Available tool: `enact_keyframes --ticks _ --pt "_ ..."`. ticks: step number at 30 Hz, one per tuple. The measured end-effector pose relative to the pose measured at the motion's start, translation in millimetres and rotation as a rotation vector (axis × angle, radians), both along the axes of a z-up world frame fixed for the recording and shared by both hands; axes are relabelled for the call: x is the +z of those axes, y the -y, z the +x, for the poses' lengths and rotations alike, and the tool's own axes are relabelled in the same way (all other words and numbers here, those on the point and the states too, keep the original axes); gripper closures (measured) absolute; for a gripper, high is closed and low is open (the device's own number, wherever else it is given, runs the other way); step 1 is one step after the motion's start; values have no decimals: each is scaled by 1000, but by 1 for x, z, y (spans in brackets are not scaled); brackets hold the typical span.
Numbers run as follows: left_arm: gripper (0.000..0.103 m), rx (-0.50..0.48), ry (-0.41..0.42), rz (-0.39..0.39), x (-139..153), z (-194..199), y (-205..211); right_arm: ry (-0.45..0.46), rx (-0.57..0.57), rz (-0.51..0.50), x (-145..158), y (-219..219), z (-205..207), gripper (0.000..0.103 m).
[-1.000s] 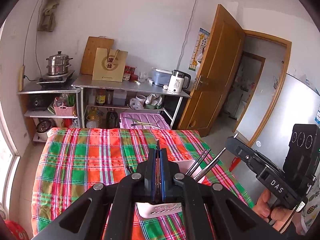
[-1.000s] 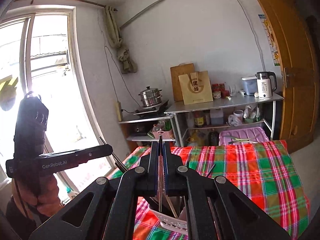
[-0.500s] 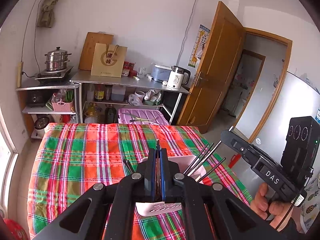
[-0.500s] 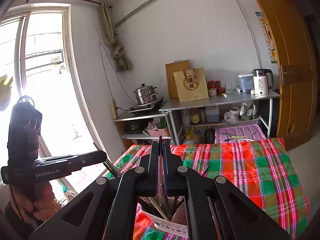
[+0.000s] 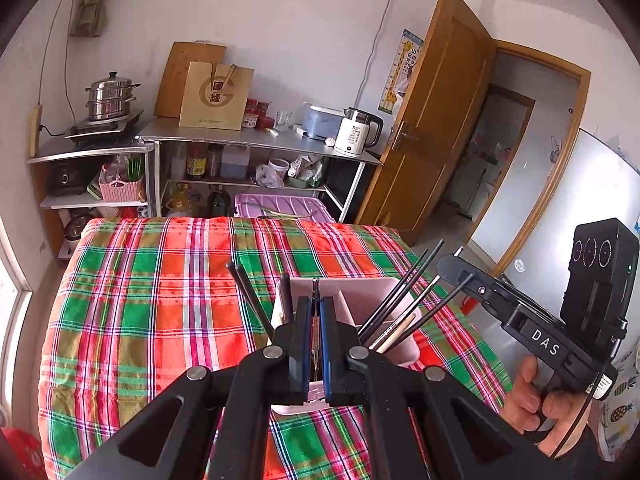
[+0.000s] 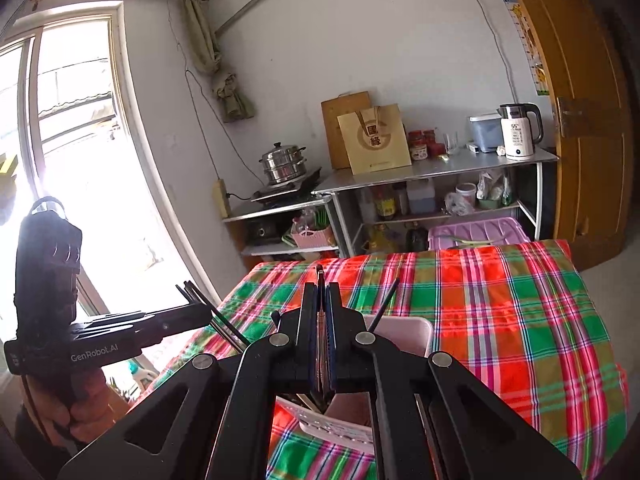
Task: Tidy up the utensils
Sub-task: 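Lower the metal chopsticks into the basket compartments and open both tools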
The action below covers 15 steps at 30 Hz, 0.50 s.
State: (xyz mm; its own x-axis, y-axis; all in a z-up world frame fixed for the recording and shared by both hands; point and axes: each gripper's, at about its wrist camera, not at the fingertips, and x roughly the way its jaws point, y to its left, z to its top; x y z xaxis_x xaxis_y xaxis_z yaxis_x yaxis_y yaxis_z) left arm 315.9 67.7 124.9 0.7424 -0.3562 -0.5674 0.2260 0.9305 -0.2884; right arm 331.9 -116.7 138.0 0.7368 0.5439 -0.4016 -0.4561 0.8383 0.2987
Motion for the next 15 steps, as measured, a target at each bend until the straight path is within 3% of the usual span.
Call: enact_keyframes --ticks 15 --pt "99 -16 -74 23 -36 7 7 -111 35 -56 -42 -7 9 99"
